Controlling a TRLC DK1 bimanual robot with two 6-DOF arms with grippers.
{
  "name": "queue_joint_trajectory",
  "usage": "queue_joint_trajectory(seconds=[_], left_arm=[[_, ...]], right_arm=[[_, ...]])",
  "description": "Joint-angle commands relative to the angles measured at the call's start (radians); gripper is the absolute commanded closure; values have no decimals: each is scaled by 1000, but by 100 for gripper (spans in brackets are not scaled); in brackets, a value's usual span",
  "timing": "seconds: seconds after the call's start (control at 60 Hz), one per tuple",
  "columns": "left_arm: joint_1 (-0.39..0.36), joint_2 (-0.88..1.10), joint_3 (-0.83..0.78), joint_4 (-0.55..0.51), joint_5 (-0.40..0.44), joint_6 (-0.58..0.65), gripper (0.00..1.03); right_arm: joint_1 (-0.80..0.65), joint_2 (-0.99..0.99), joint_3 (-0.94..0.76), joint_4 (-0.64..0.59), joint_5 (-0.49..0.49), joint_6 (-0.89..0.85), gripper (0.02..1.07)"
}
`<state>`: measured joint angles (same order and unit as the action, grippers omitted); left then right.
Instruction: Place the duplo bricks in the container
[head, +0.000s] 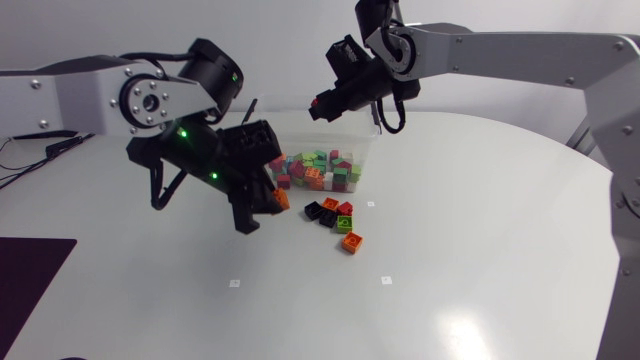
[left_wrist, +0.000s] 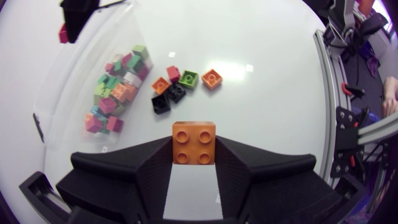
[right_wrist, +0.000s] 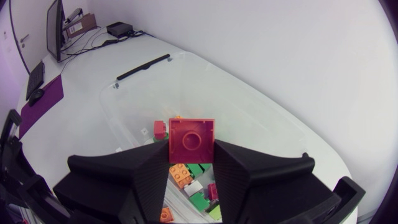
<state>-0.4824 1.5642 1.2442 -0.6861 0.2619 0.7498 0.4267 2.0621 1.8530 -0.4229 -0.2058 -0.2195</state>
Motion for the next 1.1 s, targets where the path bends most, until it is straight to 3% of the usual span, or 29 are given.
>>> queue_joint_trajectory(seconds=[0.0,0.133,0.183,0.45,0.8,1.083], left_arm=[[28,0,61,36,22,-81,93],[45,25,100,112,22,-171,93],[57,36,116,154,22,-219,93],[113,151,262,252,22,-399,93],[136,349,468,272,13,-504,92],[150,539,659,278,-44,-563,92]], right_arm=[[3,70,60,-34,13,29,49],[7,78,77,-51,26,35,12],[7,69,74,-56,32,42,7],[3,-102,-103,-50,32,45,7],[4,-396,-526,1,26,37,7],[21,-536,-801,47,26,16,7]])
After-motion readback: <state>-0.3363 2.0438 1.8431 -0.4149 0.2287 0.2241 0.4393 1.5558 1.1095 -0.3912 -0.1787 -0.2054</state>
